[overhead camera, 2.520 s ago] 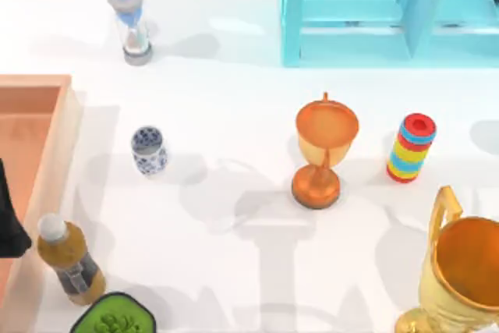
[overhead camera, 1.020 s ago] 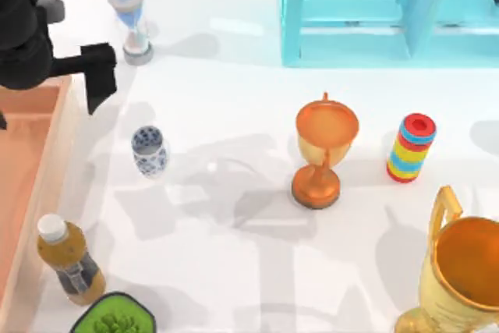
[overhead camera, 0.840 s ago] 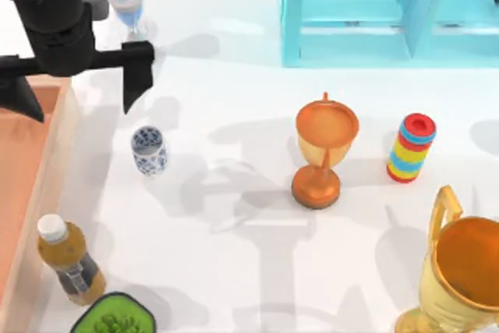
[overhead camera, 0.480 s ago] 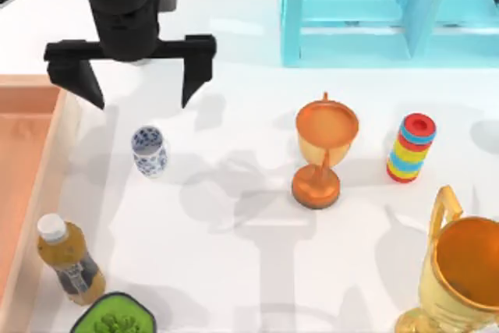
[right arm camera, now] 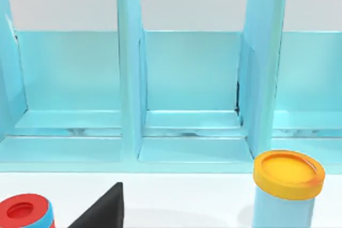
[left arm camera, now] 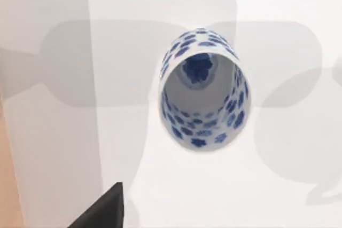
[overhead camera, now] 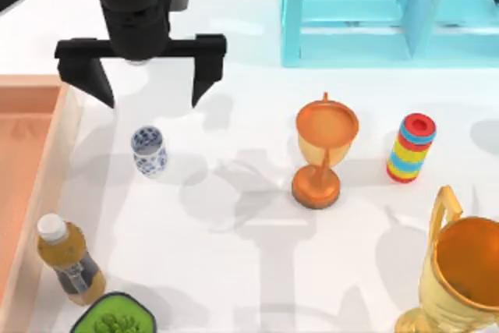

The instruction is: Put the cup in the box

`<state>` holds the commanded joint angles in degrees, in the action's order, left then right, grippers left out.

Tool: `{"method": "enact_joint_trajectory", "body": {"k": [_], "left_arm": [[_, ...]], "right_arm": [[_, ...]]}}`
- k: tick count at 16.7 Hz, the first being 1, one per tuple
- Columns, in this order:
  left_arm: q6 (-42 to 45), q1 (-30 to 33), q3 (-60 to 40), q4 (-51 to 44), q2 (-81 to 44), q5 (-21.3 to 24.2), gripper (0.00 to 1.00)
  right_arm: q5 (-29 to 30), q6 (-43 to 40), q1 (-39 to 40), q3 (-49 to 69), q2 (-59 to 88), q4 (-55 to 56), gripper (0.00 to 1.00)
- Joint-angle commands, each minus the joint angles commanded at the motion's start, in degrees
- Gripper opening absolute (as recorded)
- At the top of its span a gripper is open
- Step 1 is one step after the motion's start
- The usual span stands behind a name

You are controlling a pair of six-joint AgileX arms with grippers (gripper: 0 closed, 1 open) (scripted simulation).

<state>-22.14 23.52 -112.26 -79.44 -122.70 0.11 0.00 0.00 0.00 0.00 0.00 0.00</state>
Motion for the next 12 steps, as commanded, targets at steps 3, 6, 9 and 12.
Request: {"method": "enact_joint_trajectory", "body": {"k": [3, 6, 9, 12], "left_arm": [[0.2, 0.1, 3.8, 4.0, -0.6, 0.1, 1.00], [0.2, 0.1, 10.4, 12.4, -1.7, 0.1, 1.00], [0.2, 0.1, 16.3, 19.3, -2.8, 0.1, 1.00], [0.2, 0.1, 17.8, 20.8, -3.2, 0.1, 1.00]], "right_arm": [[0.0, 0.0, 0.0, 0.0, 0.0, 0.0, 1.00], [0.0, 0.0, 0.0, 0.0, 0.0, 0.0, 1.00], [0.0, 0.0, 0.0, 0.0, 0.0, 0.0, 1.00], [0.0, 0.0, 0.0, 0.0, 0.0, 0.0, 1.00]]}}
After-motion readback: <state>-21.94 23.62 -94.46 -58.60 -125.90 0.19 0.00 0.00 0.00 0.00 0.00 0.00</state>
